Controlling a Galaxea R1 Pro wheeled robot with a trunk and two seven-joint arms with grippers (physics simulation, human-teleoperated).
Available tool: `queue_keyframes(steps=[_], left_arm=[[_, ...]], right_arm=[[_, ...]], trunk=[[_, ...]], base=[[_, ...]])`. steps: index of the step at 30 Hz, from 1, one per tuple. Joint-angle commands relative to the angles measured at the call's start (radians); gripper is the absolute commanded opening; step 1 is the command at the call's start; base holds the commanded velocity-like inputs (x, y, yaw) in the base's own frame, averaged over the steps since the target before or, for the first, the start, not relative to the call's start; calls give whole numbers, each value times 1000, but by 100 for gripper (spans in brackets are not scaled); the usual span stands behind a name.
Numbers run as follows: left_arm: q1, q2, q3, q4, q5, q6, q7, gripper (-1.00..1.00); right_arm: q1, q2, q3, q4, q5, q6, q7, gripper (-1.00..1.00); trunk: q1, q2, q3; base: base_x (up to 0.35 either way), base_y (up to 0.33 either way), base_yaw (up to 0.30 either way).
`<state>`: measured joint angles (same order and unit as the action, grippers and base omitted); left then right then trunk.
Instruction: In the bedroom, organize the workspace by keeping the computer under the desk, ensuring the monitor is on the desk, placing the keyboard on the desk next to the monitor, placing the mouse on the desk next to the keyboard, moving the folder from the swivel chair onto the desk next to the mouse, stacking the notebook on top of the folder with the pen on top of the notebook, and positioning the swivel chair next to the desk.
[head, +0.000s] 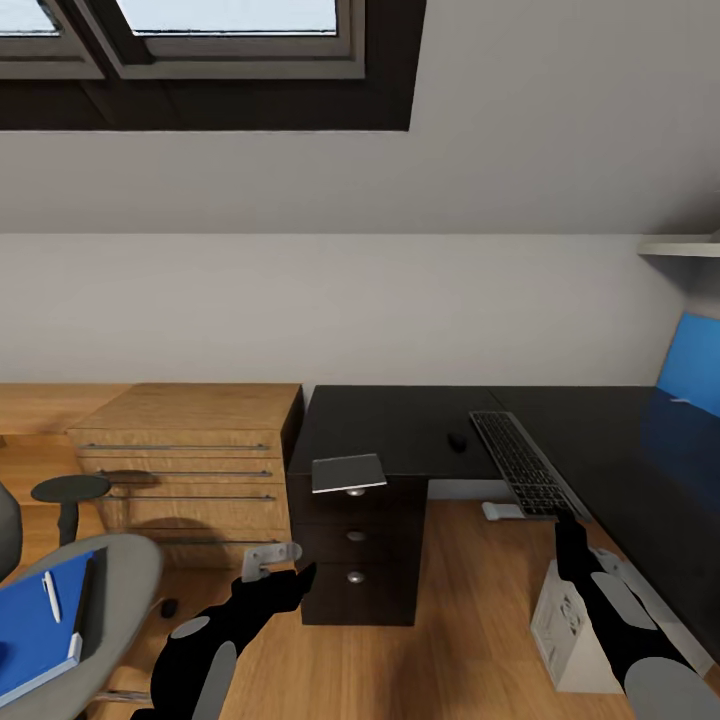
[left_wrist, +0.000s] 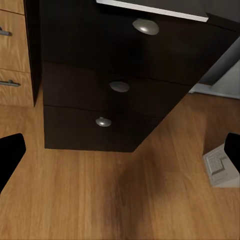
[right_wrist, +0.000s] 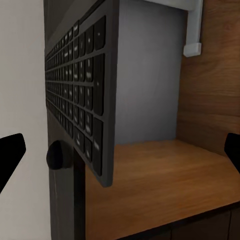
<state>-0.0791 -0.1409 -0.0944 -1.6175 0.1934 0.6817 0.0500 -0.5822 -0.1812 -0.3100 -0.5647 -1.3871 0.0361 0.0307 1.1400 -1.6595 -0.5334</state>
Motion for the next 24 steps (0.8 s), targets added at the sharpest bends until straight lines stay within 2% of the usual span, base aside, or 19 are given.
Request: queue_keyframes(steps=[1,13,17,22,24], left_arm=[[-1,0,0,-1,9,5,5,100],[-1,-1,-1,-1,10,7,6,100],[-1,-8,-5,-1,10,49,7,100],[-1,-12,-5,-1,10,58,7,100],[-1,-12,-4,-1,10,59,7,100]], right_arm=[[-1,0,-3,0,-8,4,3,100],[-1,-1,-3,0,-7,4,3,100],[-1,-1,-3,0,-7,4,3,100],[-1,-1,-3,0,-7,4,3,100],[-1,-1,-3,0,-7,4,3,100]], trunk=[[0,-1,-1],[0,-1,-1],[15,-29,-14],[34,-64,-29],[34,-64,-29]], base=[[11,0,0],[2,0,0],[0,0,0],[0,0,0],[0,0,0]])
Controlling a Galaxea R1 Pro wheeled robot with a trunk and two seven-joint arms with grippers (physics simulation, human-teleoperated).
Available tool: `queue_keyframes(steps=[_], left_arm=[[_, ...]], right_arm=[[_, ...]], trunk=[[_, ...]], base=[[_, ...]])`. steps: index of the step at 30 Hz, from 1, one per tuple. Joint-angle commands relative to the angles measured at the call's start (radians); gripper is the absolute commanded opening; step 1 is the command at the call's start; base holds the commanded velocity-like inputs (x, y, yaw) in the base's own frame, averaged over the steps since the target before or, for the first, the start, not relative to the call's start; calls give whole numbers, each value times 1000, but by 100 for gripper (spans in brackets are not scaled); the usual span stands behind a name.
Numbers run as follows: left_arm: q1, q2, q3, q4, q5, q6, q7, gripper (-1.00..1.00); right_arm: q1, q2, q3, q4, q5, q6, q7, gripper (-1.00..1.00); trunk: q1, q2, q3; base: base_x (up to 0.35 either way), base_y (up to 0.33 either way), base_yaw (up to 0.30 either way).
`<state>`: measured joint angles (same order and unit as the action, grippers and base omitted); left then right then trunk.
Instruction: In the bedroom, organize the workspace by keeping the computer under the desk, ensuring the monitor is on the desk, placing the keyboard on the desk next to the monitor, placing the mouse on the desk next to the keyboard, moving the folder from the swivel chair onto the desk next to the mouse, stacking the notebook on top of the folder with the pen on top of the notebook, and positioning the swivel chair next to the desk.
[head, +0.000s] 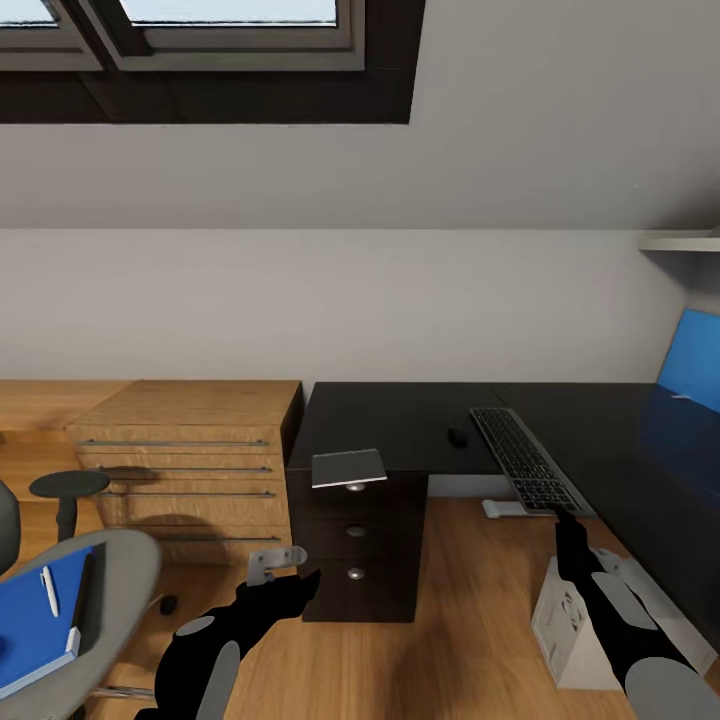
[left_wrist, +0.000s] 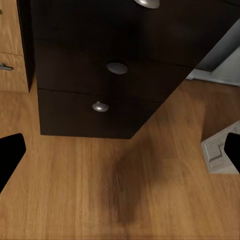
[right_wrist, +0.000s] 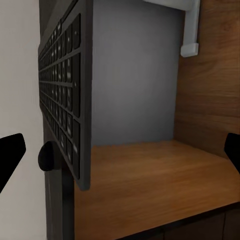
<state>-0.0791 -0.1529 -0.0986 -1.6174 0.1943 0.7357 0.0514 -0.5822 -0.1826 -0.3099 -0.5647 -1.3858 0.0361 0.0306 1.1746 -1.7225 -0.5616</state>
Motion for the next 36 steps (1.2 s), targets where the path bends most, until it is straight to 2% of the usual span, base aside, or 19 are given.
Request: queue_keyframes(steps=[1,36], left_arm=[[-1,0,1,-1,9,5,5,100],[-1,1,3,1,8,5,5,100]], right_arm=[[-1,0,-3,0,-9,4,3,100],[-1,0,-3,0,-9,4,3,100]], trunk=[[0,-1,-1],[0,-1,-1]], base=[[0,0,0],[67,0,0]])
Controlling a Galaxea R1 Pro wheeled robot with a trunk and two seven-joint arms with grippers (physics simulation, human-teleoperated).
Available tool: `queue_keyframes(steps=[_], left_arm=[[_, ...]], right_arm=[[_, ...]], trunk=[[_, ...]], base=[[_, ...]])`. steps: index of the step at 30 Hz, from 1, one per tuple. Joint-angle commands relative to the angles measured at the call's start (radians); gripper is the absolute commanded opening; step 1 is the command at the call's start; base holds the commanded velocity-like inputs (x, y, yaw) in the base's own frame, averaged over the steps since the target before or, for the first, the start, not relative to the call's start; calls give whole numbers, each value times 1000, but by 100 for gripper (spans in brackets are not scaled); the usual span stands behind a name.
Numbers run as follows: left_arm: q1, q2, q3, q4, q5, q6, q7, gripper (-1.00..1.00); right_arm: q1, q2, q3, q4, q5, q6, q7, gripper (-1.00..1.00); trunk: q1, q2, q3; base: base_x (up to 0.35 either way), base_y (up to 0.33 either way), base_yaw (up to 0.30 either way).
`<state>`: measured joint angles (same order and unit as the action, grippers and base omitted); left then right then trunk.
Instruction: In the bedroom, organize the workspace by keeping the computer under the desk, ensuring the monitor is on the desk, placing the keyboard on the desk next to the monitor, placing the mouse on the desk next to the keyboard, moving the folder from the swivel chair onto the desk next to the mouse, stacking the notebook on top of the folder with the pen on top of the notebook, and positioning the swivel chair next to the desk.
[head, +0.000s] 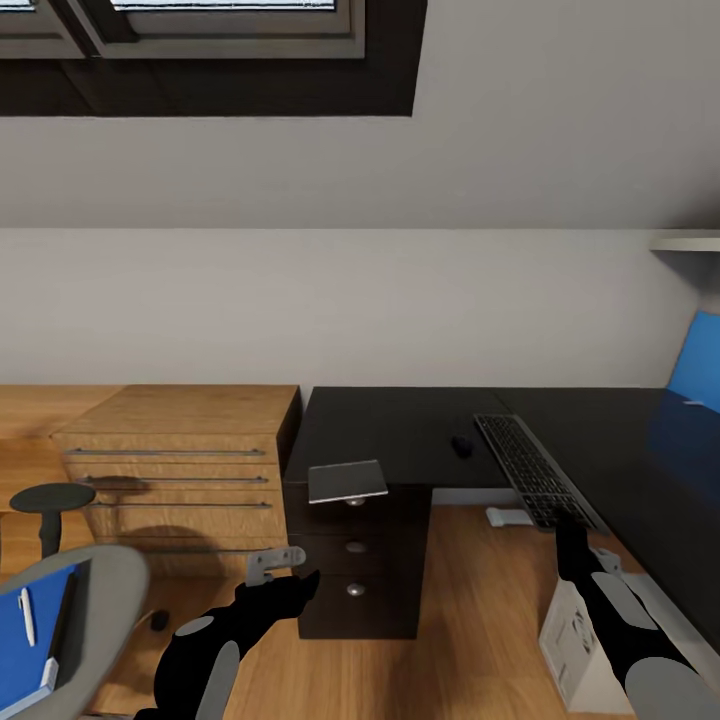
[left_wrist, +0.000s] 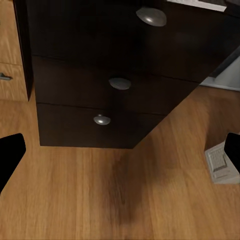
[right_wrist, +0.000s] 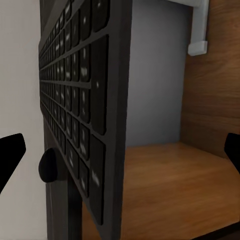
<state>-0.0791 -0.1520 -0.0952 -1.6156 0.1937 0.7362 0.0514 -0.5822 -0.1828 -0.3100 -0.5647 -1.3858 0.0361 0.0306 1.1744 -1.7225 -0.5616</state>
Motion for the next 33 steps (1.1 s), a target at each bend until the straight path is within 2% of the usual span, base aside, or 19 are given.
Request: queue_keyframes(steps=[1,23,24,33], left_arm=[[-1,0,0,-1,9,5,5,100],[-1,0,0,0,9,5,5,100],[-1,0,0,0,9,5,5,100],[-1,-1,-1,2,8,5,5,100]], right_arm=[[-1,0,-3,0,-9,4,3,100],[-1,0,-3,0,-9,4,3,100],[-1,0,-3,0,-9,4,3,-100],[-1,0,-3,-2,-8,1,5,-100]], trunk=[[0,-1,-1],[0,-1,-1],[0,-1,-1],[0,-1,-1]], base=[[55,0,0],[55,0,0],[1,0,0],[0,0,0]])
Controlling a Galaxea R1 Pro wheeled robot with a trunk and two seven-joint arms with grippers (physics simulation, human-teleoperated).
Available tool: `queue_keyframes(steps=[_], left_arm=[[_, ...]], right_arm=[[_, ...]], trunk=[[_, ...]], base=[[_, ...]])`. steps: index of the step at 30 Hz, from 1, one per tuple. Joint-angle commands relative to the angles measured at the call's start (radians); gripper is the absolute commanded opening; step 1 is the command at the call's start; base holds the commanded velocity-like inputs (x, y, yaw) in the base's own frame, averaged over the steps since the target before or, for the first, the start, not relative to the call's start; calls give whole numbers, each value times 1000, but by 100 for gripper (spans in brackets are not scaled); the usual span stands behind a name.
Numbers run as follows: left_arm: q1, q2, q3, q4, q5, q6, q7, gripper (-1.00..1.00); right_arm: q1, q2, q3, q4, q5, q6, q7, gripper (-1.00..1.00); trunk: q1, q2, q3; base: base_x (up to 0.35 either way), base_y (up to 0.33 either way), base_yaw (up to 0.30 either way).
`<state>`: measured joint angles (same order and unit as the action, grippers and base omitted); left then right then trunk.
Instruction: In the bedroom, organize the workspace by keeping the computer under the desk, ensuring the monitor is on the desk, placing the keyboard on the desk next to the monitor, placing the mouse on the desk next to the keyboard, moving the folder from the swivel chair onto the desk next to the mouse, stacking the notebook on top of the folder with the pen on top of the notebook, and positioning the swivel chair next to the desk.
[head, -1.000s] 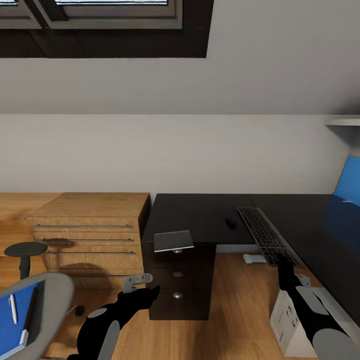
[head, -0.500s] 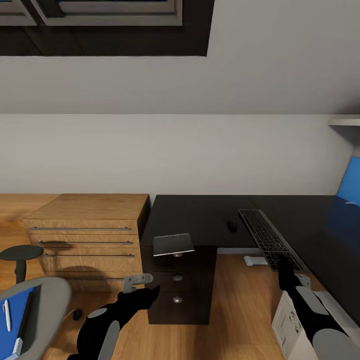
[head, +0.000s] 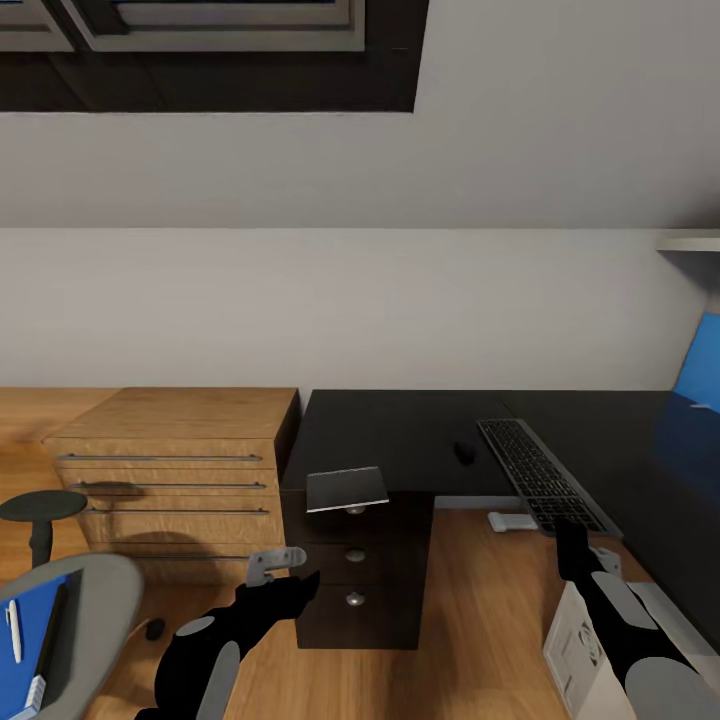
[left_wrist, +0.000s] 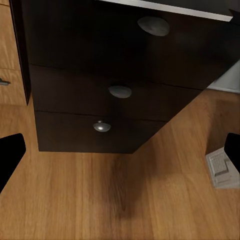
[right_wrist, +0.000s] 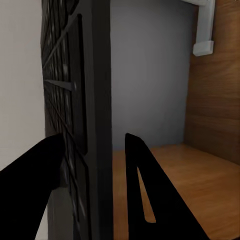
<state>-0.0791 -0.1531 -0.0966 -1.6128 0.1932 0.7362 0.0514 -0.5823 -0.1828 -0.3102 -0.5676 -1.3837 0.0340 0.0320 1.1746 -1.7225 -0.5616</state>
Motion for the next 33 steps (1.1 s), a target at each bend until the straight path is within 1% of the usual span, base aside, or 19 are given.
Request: queue_keyframes(steps=[1,10,12,15,21,23,25,26,28,29,33], left_arm=[[-1,0,0,-1,9,5,5,100],[-1,0,0,-1,8,5,6,100],[-1,0,0,-1,8,5,7,100],[-1,0,0,-1,7,5,8,100],[-1,0,0,-1,6,3,12,100],[-1,0,0,-1,5,3,13,100],[-1,0,0,-1,5,3,13,100],[-1,0,0,-1,5,3,13,100],[-1,0,0,-1,5,4,13,100],[-1,0,0,-1,5,4,13,100],[-1,0,0,-1,5,5,13,100]], right_arm=[[-1,0,-3,0,-10,3,3,-100],[-1,3,2,-10,-5,0,8,-100],[-1,4,4,-31,-5,0,9,-100],[-1,8,4,-86,-4,0,6,-100],[0,19,3,-126,-3,-1,6,-100],[3,28,3,-177,-3,-1,4,-100],[9,49,2,-257,-1,-1,0,-100],[12,55,2,-278,-1,-1,-3,-100],[35,77,2,-351,0,-2,-24,-100],[42,81,2,-368,0,-2,-31,-100],[95,103,2,-494,0,-2,-75,-100]], trunk=[[0,-1,-1],[-35,62,27],[-42,76,33],[-54,97,43],[-77,139,62],[-84,153,68],[-92,167,74],[-96,174,77],[-104,188,84],[-107,195,87],[-123,223,99]], base=[[0,0,0],[0,0,0],[0,0,0],[0,0,0],[0,0,0],[0,0,0],[0,0,0],[0,0,0],[0,0,0],[0,0,0],[0,0,0]])
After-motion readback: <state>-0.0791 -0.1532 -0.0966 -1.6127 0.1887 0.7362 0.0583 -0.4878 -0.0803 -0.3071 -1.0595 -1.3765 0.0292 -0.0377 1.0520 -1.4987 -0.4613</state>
